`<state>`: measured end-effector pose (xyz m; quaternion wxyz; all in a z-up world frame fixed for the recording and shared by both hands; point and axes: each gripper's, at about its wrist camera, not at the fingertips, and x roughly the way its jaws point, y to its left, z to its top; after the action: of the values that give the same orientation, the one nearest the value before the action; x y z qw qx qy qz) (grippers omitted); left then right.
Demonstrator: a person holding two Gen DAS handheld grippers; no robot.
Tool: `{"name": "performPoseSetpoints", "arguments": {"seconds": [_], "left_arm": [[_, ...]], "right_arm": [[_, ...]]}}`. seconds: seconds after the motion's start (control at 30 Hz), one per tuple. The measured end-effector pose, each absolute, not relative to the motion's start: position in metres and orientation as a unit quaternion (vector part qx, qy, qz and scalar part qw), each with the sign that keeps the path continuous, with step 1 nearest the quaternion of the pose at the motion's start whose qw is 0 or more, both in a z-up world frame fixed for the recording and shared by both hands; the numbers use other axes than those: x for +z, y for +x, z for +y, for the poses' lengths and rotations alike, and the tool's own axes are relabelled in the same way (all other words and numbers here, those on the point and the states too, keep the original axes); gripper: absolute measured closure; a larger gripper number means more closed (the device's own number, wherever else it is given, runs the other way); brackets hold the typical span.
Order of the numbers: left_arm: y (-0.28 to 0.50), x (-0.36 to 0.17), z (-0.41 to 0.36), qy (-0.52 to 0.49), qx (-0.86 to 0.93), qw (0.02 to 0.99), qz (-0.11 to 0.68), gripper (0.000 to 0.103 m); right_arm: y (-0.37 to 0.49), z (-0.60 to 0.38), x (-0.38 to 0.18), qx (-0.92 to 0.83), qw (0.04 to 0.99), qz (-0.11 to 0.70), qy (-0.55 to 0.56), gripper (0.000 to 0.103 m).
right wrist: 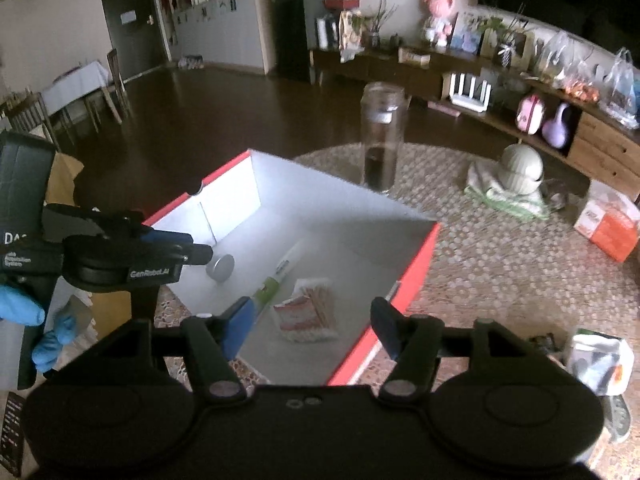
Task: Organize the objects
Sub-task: 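Withdraw both grippers from the box back toward the table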
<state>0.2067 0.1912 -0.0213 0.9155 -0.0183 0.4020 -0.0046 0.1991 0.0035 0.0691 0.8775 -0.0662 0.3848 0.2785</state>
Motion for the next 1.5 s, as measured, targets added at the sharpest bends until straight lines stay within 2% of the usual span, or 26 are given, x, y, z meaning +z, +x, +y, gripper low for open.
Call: {"name": "performPoseSetpoints", "arguments": {"seconds": [0.3, 0.4, 0.5, 0.53, 0.57, 0.8, 1.03, 1.2, 1.3, 1.37, 1.5], "left_arm": [[0.177, -0.001, 0.153, -0.026, -0.037, 0.923, 0.382, 0.082], [0.169, 0.0, 0.142, -0.027, -0.034, 0.926, 0.376, 0.077], [0.159, 0.002, 0.131, -0.024, -0.038, 0.929, 0.367, 0.061], [0.155, 0.002, 0.127, -0.024, -0.038, 0.931, 0.363, 0.043], [0.152, 0.003, 0.123, -0.022, -0.038, 0.933, 0.358, 0.033], [0.138, 0.003, 0.089, -0.005, -0.055, 0.935, 0.349, 0.032], [0.13, -0.003, 0.05, 0.001, -0.084, 0.935, 0.343, 0.02], [0.133, -0.016, 0.023, 0.0, -0.109, 0.929, 0.354, 0.02], [0.136, -0.026, 0.008, -0.004, -0.128, 0.924, 0.362, 0.013], [0.137, -0.032, -0.004, -0.001, -0.137, 0.923, 0.36, 0.001], [0.14, -0.044, -0.027, 0.013, -0.149, 0.92, 0.362, 0.0]], "right_arm": [[0.166, -0.044, 0.077, 0.266, 0.893, 0.36, -0.042, 0.027], [0.156, -0.059, 0.076, 0.256, 0.898, 0.355, -0.033, 0.025], [0.146, -0.077, 0.074, 0.246, 0.904, 0.35, -0.022, 0.023], [0.145, -0.083, 0.074, 0.242, 0.905, 0.348, -0.019, 0.023], [0.142, -0.091, 0.073, 0.236, 0.908, 0.346, -0.015, 0.022], [0.132, -0.141, 0.06, 0.186, 0.921, 0.342, 0.021, 0.017], [0.119, -0.187, 0.049, 0.136, 0.931, 0.338, 0.034, 0.013], [0.113, -0.219, 0.041, 0.104, 0.936, 0.334, 0.038, 0.013], [0.112, -0.237, 0.037, 0.087, 0.937, 0.337, 0.041, 0.013], [0.111, -0.246, 0.033, 0.077, 0.936, 0.341, 0.038, 0.013], [0.111, -0.262, 0.026, 0.061, 0.936, 0.346, 0.033, 0.013]]}}
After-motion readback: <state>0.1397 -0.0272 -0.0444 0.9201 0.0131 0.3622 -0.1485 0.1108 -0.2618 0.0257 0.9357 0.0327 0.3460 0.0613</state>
